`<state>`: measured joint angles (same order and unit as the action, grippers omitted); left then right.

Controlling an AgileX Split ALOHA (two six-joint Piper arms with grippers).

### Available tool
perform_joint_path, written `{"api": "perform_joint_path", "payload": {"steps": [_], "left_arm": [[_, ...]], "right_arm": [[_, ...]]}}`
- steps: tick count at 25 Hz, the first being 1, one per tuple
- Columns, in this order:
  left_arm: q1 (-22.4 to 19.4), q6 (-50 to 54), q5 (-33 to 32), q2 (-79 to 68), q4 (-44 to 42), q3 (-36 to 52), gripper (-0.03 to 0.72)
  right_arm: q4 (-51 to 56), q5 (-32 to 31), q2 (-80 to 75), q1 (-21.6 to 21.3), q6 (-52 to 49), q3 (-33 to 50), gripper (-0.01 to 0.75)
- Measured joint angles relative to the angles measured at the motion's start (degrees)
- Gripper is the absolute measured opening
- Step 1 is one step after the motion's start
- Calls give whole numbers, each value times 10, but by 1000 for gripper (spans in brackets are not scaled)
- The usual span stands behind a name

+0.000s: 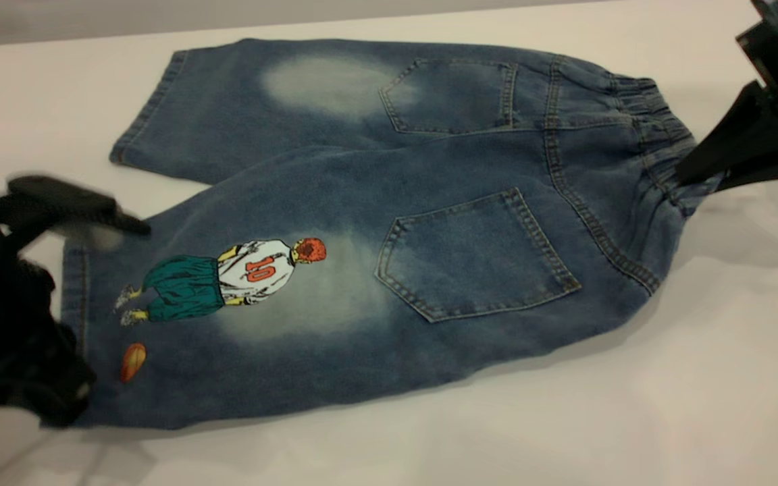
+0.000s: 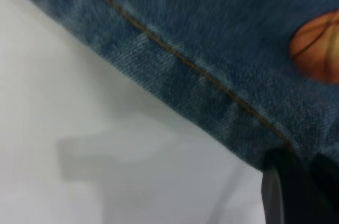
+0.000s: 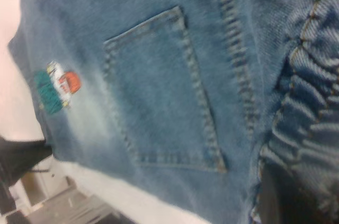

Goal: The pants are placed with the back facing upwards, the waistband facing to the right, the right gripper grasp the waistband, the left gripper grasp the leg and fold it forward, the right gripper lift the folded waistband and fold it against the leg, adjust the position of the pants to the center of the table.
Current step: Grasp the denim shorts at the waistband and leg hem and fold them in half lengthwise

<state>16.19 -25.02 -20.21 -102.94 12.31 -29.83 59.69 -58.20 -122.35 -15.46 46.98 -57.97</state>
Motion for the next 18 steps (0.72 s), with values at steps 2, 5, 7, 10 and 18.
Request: {"api": "perform_joint_path", "payload": {"steps": [2,5,7,10,18], "left_arm": [[0,0,-33,33,-1,0,67],[0,0,-71,95,-1,0,67],[-1,1,-85,146,-2,0,67],[-1,17,-76,221,-4,-9,67],[-70,48,-45,293,-52,-102,67]], "right_arm": [[-23,-12,18,0,-32,10,29],[-52,-11,54,0,-70,34,29],[-59,0,83,-5,-90,51,29],[-48,-11,130,-18,-120,63,29],[57,-37,167,-23,-201,62,29]]}}
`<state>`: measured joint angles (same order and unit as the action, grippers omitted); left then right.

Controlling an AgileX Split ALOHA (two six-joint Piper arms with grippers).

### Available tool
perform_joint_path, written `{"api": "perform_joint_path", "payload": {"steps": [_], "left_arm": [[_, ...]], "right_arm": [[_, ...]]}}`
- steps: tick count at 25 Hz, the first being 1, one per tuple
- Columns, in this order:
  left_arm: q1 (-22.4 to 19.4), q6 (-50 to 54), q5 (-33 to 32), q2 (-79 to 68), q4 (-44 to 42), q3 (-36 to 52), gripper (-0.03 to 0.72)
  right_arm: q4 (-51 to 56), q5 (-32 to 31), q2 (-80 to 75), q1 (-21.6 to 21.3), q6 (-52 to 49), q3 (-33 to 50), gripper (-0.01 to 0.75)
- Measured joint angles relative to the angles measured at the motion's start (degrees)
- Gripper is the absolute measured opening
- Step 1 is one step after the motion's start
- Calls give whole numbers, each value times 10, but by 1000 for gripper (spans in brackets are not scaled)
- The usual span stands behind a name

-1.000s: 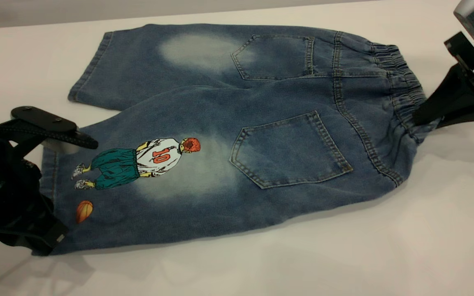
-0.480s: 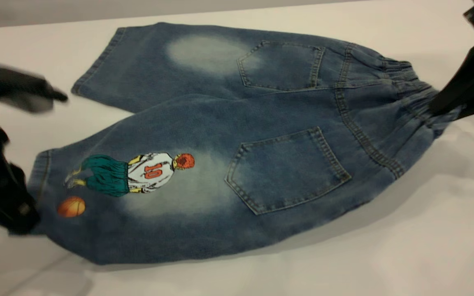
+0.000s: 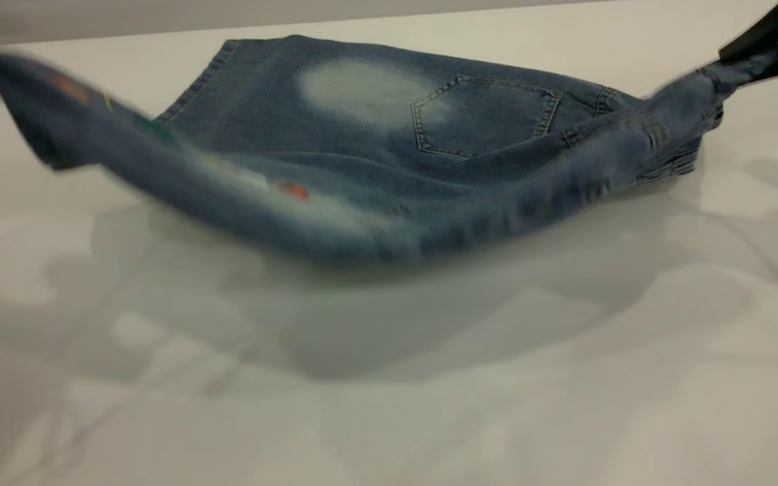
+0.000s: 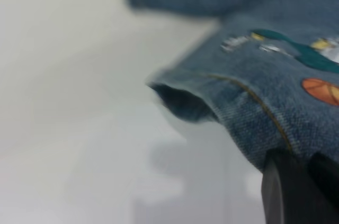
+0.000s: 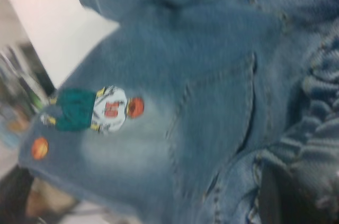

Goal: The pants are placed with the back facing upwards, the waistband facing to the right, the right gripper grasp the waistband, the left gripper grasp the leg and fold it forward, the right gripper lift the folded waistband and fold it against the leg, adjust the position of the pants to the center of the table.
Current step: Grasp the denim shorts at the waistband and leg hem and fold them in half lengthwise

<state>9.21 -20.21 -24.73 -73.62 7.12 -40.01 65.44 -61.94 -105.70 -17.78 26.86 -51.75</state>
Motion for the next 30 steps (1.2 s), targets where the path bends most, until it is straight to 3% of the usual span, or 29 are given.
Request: {"api": "perform_joint_path", "payload": {"steps": [5,13,21,30], "left_arm": [[-34,-3,14,-72,-1,-67,66],[-34,-3,53,-212,-1,-197,66],[-34,-3,35,-351,0,-351,65],[-33,-20,24,-452,1,-416,65]], "right_arm": [[90,46,0,1,-55,0,29],[236,125,-6,1,-101,0,31],[338,187,-62,1,-119,-1,32],[347,244,-122,1,-118,-1,35]]}}
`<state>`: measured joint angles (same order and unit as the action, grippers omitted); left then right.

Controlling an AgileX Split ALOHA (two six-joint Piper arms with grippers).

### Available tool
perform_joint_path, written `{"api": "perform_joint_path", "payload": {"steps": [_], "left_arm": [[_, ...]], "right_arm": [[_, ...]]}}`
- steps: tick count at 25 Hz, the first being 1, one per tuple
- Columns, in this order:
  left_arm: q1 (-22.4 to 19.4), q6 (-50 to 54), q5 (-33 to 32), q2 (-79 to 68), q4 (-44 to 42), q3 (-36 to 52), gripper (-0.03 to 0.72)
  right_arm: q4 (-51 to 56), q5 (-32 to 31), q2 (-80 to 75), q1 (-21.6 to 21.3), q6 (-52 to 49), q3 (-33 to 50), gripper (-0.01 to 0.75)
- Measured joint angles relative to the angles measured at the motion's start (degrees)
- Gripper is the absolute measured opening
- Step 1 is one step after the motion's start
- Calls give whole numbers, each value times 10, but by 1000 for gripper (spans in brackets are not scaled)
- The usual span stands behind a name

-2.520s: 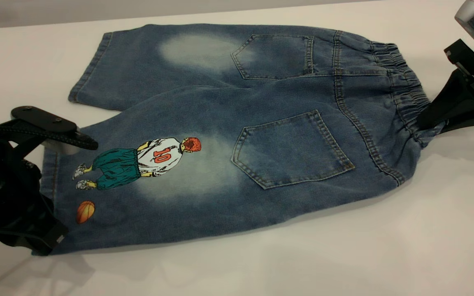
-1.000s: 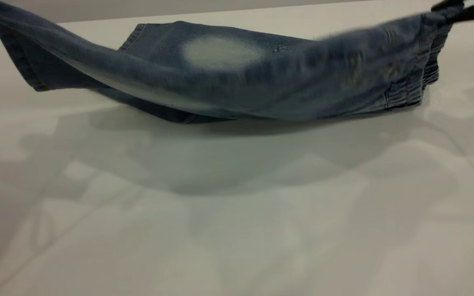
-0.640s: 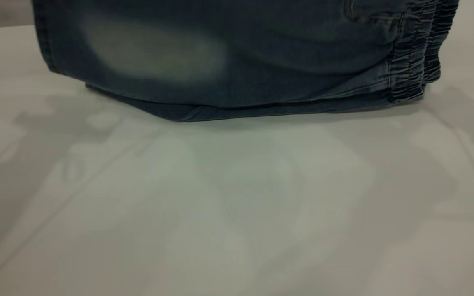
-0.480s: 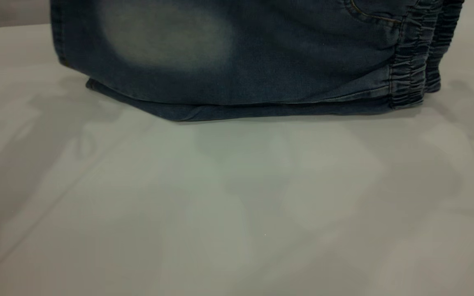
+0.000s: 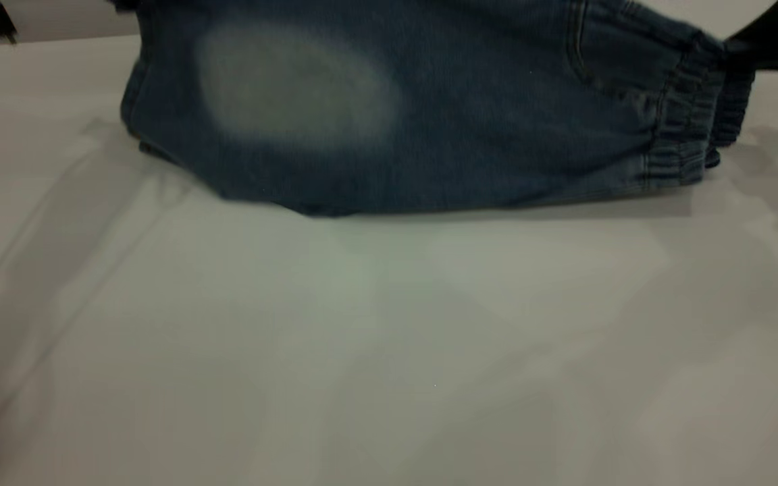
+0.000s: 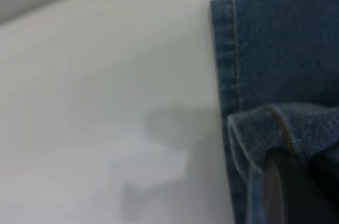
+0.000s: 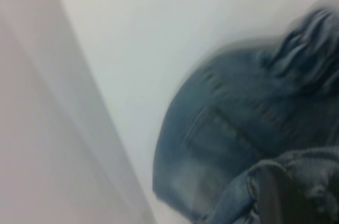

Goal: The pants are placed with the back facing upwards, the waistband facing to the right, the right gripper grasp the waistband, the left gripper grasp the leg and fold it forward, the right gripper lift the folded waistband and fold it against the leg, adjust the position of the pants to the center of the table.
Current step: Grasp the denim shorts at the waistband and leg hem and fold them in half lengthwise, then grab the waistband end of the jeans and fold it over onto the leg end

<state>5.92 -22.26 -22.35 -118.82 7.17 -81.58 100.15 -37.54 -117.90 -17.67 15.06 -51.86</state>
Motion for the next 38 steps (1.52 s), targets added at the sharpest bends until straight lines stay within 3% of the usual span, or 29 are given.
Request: {"api": "perform_joint_path", "payload": {"steps": [16,20,24,29,33,38], "left_arm": [[0,0,28,-53,-2,-9,67],[0,1,38,-52,-5,-9,113],[0,1,41,-52,-25,-9,240],[0,1,30,-51,-45,-9,385],[5,1,13,-47,-44,-9,405],[21,1,-26,-30,-43,-9,405]], "right_arm": [[-2,-31,-64,0,44,-19,48],[-3,-38,-64,0,98,-34,73],[-3,-61,-64,-1,167,-57,169],[-2,-86,-64,-1,227,-78,362],[-3,-137,-62,-1,285,-80,469],[-39,-236,-61,-10,304,-80,487]]}}
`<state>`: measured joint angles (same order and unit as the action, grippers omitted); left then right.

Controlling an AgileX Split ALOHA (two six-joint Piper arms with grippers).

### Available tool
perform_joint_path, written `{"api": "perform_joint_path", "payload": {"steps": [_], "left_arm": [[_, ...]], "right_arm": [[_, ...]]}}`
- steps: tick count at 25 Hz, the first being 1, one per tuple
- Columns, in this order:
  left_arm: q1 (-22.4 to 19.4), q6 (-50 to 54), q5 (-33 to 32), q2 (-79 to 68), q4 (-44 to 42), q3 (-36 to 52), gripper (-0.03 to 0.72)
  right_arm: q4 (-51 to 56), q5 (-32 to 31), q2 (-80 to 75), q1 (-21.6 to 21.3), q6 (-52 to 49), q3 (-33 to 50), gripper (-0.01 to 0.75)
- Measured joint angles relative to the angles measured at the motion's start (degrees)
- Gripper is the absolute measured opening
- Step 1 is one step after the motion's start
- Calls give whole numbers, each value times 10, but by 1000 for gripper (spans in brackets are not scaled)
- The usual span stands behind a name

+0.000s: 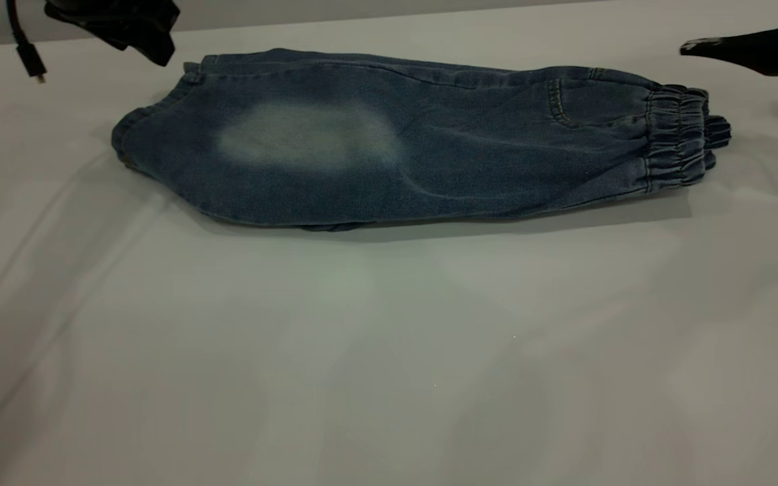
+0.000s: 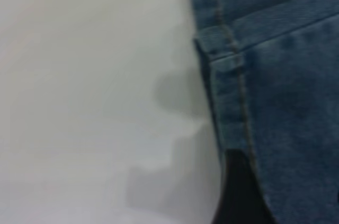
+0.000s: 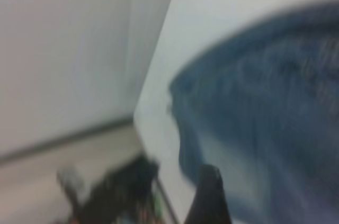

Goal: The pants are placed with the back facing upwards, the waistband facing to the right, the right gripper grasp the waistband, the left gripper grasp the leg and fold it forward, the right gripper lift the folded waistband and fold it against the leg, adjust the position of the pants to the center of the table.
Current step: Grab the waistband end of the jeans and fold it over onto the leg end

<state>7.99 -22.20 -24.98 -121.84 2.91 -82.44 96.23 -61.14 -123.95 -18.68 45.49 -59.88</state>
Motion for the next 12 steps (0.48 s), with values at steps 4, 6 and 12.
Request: {"api": "perform_joint_path", "payload": {"steps": [4,6,12], "left_arm": [[20,-2,-1,9,1,0,405],[33,-2,-5,10,2,0,405],[66,-2,-22,10,3,0,405]], "right_arm": [[-105,-64,0,5,-55,1,465],[-158,-72,0,10,-70,9,455],[-214,-68,0,10,-27,61,450]]}}
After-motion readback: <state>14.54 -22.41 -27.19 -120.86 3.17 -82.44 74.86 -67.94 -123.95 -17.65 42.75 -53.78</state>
